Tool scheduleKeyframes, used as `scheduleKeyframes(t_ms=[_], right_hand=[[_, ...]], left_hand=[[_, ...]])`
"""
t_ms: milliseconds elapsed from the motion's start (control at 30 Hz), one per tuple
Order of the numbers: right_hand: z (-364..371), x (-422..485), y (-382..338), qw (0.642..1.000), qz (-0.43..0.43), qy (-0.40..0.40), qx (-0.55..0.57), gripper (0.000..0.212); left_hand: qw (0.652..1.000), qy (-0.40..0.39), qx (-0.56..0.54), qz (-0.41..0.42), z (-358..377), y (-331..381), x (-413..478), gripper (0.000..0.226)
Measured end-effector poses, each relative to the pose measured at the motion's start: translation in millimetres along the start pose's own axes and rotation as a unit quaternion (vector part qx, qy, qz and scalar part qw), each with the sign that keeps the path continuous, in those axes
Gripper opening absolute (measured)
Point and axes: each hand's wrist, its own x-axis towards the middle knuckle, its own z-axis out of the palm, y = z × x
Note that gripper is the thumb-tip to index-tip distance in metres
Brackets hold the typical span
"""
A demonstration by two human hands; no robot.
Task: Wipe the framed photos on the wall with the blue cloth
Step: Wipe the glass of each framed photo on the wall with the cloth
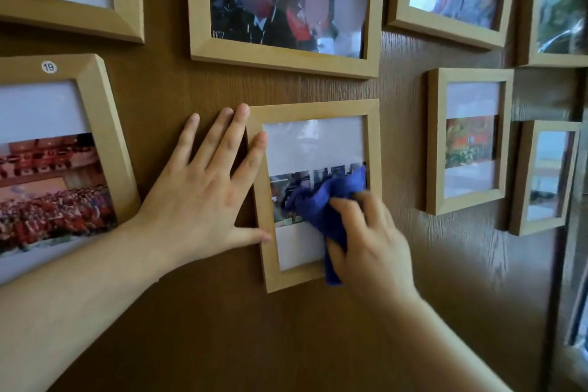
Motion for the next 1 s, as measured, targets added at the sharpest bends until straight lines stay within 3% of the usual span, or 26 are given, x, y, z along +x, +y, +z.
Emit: scheduleKeyframes(t_ms=[200, 433, 633, 900, 1000], right_hand=[[9.8, -22.5, -21.9, 0.998, -0.024, -0.05, 0.013, 0.052], [-4.0, -12.7, 21.9, 0.999, 0.012, -0.013, -0.039, 0.041], [-23.1, 30.0, 26.0, 0.996, -0.056, 0.033, -0.062, 0.033], [-63.7, 136.8, 17.2, 0.986, -0.116, 0.096, -0.075, 0.045], [-69.0, 174.5, 2.3, 0.984, -0.126, 0.114, -0.059, 0.05]], left_hand=[[1.0, -0.01, 0.002, 0.003, 0.3, -0.5, 0.5, 0.12], [1.0, -0.009, 0.002, 0.001, -1.1, 1.2, -0.1, 0.126], [1.0, -0.024, 0.008, -0.006, -5.8, 3.0, -1.4, 0.124], [0.999, 0.026, -0.022, 0.002, -33.2, -19.8, 8.7, 0.079], [0.997, 0.068, 0.003, -0.024, -55.3, -44.0, 28.1, 0.075]])
